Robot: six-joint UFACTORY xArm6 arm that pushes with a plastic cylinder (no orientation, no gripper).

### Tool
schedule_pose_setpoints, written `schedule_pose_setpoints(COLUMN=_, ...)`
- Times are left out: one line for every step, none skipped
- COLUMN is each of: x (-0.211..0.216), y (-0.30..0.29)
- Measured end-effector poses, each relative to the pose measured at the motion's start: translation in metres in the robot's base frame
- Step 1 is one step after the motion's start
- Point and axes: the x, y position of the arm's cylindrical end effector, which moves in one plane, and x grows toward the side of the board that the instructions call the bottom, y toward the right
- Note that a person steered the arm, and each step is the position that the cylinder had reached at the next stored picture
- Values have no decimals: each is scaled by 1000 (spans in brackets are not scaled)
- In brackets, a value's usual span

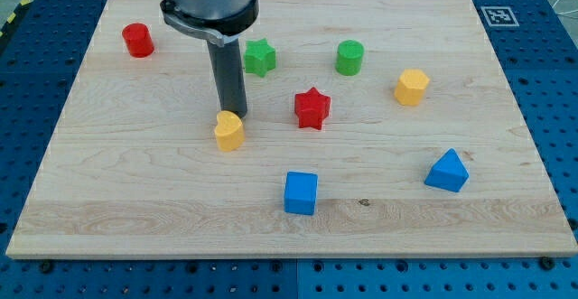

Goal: Point at the red star

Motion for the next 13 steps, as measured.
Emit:
schedule_pose_setpoints(x=9, y=5)
schedule_pose_setpoints(x=18, y=16)
schedule_pose_setpoints(x=22, y=34)
schedule_pose_setpoints(x=23, y=48)
schedule_pose_setpoints(x=34, y=52)
schedule_pose_setpoints(x=48, y=65)
schedule_pose_setpoints(x=51, y=97)
schedule_pose_setpoints(x=51, y=117)
schedule_pose_setpoints(x=51, y=120)
schedule_pose_setpoints(x=51, y=120)
schedule_pose_setpoints(x=51, y=125)
schedule_pose_setpoints(x=51, y=133)
schedule_pose_setpoints(x=49, y=141)
